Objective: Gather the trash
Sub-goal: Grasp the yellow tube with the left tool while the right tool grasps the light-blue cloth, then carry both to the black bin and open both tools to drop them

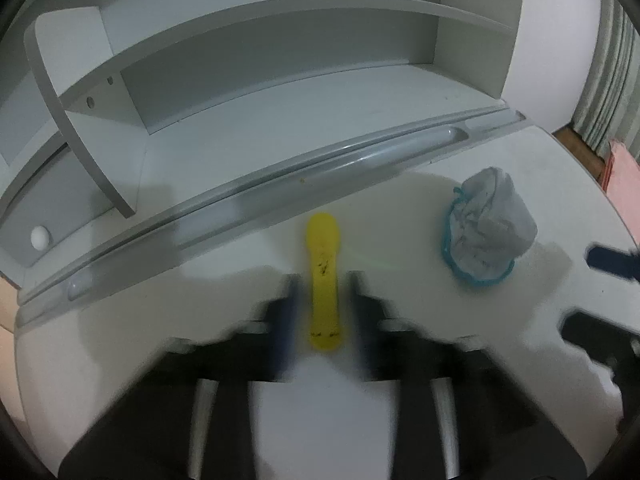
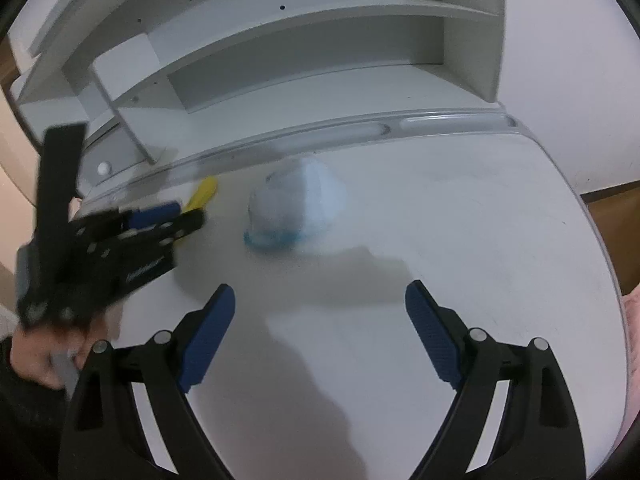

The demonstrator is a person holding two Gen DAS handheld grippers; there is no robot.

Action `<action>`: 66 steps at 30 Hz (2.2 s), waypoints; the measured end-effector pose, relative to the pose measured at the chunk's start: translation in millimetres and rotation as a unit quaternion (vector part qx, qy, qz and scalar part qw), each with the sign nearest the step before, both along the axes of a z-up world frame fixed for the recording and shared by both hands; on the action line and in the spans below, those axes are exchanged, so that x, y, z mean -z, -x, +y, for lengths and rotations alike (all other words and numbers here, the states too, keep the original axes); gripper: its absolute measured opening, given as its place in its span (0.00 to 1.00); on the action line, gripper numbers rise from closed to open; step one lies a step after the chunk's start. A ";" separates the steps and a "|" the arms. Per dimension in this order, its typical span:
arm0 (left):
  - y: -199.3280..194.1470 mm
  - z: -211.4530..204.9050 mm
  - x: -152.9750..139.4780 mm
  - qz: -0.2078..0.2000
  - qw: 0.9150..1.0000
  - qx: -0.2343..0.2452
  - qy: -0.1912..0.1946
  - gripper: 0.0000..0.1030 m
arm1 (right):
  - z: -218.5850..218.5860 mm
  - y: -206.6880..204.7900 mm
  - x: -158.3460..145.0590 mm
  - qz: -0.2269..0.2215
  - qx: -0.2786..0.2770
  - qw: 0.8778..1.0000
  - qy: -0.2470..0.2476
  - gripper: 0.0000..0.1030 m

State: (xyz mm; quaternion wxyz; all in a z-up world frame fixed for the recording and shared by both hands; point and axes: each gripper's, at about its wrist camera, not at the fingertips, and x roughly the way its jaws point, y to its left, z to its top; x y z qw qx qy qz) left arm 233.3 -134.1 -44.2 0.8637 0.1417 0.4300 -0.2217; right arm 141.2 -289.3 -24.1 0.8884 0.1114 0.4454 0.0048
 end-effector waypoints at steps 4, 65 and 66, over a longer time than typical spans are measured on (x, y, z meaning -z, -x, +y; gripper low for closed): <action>12.3 19.4 -2.2 0.013 1.000 -0.001 0.023 0.12 | 17.8 -35.3 5.7 0.015 -0.006 1.000 0.015 0.81; 490.6 -478.6 217.7 0.145 0.850 0.505 0.009 0.12 | -372.7 591.6 275.7 0.080 0.570 0.805 -0.144 0.21; 495.7 -481.2 217.7 0.144 0.850 0.507 0.010 0.12 | -372.8 591.8 275.6 0.080 0.569 0.806 -0.143 0.21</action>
